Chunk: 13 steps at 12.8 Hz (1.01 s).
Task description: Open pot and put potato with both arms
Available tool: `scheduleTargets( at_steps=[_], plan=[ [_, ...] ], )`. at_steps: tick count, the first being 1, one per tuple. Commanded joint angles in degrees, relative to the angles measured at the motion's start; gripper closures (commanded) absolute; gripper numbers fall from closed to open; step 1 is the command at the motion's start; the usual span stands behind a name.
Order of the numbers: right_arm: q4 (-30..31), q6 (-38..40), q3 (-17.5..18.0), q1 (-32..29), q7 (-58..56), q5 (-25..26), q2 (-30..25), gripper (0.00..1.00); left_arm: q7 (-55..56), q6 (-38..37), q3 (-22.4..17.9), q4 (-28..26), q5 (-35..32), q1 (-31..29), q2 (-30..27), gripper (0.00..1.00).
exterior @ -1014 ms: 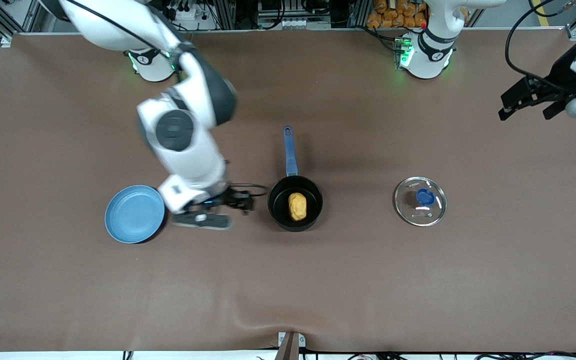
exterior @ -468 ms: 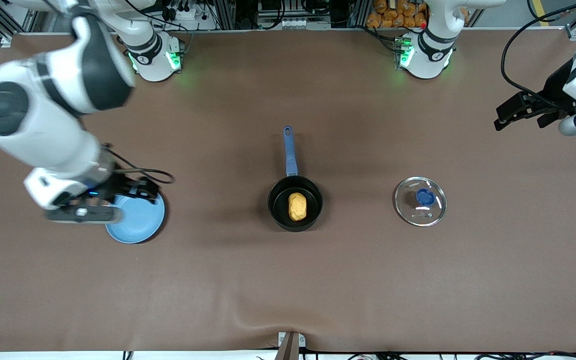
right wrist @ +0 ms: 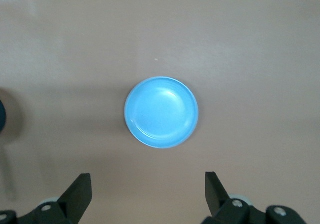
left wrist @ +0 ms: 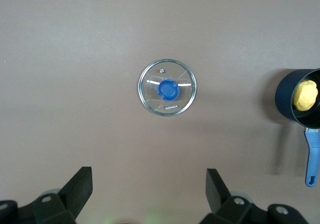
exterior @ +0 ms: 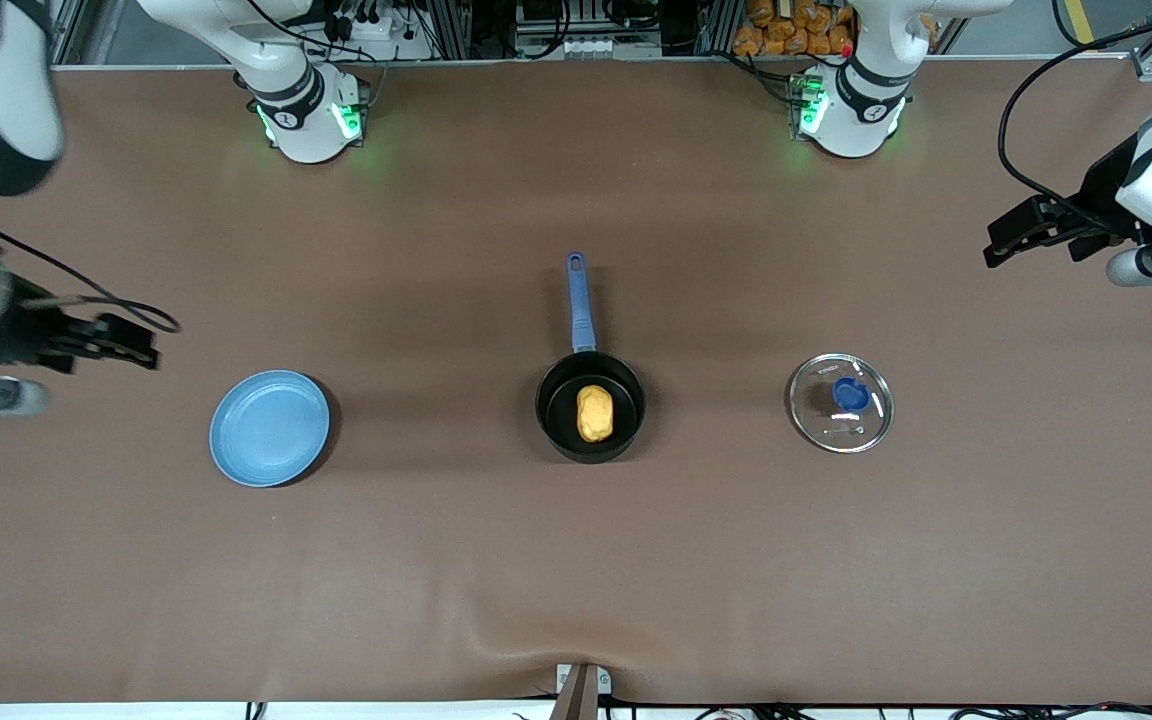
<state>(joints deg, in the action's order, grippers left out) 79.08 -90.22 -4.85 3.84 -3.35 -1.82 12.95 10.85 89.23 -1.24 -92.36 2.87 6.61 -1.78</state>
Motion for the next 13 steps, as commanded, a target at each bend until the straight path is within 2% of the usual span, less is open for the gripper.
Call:
scheduleTargets(
  at_steps=[1, 3, 5, 13],
  plan=[
    [3.53, 1.18, -0.42, -3.38, -5.94, -1.35, -4.24, 0.0, -0.57, -1.52, 0.1, 1.57, -0.41, -0.19, 0.37, 0.0],
    [6.95, 0.57, -1.12, -4.27, -6.93, -1.35, -7.14, 0.0, -1.09, -1.34, 0.01, 1.22, -0.5, -0.45, 0.37, 0.0],
    [9.68, -0.57, -1.3, -4.1, -7.02, -1.17, -9.61, 0.0, -2.49, -1.17, 1.14, 1.13, -0.06, -3.34, -0.15, 0.0],
    [9.78, -0.49, -1.12, -3.66, -6.4, 1.02, -9.7, 0.0, -4.79, 0.06, 1.24, 1.66, -1.28, -3.1, 0.46, 0.0]
  ],
)
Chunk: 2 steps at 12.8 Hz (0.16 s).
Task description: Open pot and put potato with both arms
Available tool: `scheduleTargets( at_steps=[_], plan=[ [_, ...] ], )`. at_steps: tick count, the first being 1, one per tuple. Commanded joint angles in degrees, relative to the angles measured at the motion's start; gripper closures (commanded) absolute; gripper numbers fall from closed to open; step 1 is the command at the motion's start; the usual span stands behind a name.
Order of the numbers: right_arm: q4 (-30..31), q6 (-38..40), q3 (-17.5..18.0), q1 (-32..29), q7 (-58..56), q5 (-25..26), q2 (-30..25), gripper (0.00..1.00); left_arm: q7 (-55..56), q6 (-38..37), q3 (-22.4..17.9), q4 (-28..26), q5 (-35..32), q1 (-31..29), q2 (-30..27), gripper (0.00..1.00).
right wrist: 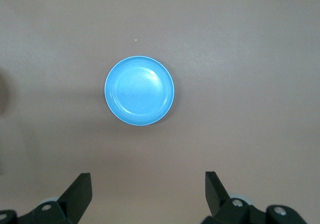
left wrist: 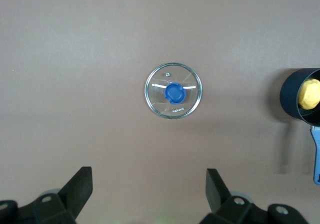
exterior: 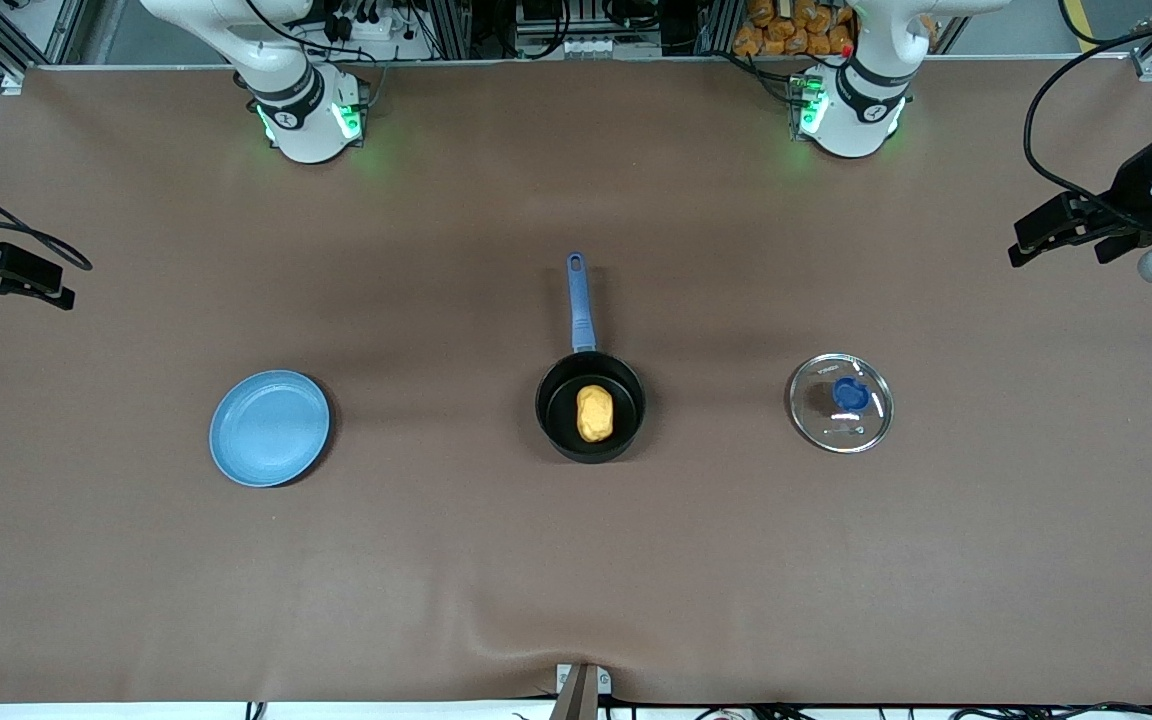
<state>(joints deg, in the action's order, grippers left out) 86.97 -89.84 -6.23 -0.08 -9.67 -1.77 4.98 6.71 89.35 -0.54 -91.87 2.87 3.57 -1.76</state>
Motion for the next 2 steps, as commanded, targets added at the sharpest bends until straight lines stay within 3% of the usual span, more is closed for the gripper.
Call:
scheduleTargets(
  at_steps=[1, 2],
  plan=[
    [1.89, -0.86, 0.25, 0.26, -0.08, 1.24, -1.73, 0.0, -0.82, 0.03, 0.71, 1.16, -3.2, -0.05, 0.53, 0.0],
    [2.06, -0.95, 0.25, 0.26, -0.08, 1.32, -1.73, 0.0, -0.73, 0.47, 0.71, 1.16, -3.22, -0.05, 0.44, 0.0]
  ],
)
